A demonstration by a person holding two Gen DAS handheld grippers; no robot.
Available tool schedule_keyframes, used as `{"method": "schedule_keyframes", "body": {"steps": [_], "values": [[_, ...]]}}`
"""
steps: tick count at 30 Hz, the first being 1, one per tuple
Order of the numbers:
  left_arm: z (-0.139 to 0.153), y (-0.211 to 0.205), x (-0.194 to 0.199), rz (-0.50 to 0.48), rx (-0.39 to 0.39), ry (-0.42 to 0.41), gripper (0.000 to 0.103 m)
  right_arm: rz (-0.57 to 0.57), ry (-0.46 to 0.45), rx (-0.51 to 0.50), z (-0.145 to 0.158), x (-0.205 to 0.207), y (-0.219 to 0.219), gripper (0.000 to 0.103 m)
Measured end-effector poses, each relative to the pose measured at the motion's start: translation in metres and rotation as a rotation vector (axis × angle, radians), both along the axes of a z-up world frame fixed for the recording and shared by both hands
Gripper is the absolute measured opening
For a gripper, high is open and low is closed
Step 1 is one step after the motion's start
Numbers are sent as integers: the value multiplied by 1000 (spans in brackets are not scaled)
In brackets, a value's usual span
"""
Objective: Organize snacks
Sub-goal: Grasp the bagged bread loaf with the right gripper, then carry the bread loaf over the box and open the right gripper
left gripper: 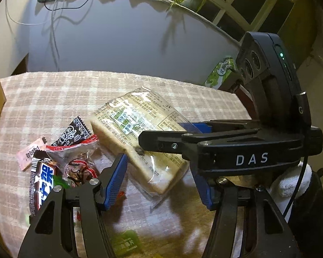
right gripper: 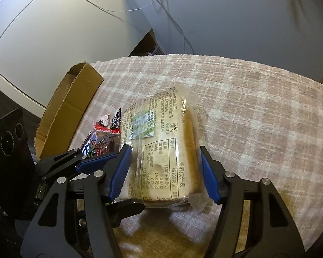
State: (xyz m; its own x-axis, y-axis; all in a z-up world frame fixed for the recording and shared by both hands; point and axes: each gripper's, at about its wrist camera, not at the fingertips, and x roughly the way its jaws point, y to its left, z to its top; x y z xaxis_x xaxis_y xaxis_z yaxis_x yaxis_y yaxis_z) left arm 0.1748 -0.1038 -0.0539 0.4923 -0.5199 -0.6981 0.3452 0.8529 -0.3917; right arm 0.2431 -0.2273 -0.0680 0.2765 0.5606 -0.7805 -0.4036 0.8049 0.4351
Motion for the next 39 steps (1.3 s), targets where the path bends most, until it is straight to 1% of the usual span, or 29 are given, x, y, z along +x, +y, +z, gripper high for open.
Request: {"method": "schedule_keyframes", "body": {"steps": [5,10,18,26,34,39], "values": [[10,-1,-7,-13,-12,-28,60,-15,-22,-4,13,-8,-3,64],[27,6,-17,-9,-31,-61,60,-21,-56,-15,31,-18,-1,64],[50,32,-39,17,-50,-124,60,-2,-110,-26,66,-35,22,64],[63,71,-51,76,-52,-165,60,51,-144,-25,88,-44,68,64],[69,123,-60,162,-63,-183,60,127,-160,-21,99,-42,126,64],[67,156,-63,218,-64,-181,60,173,-158,-19,99,-39,159,64]]}}
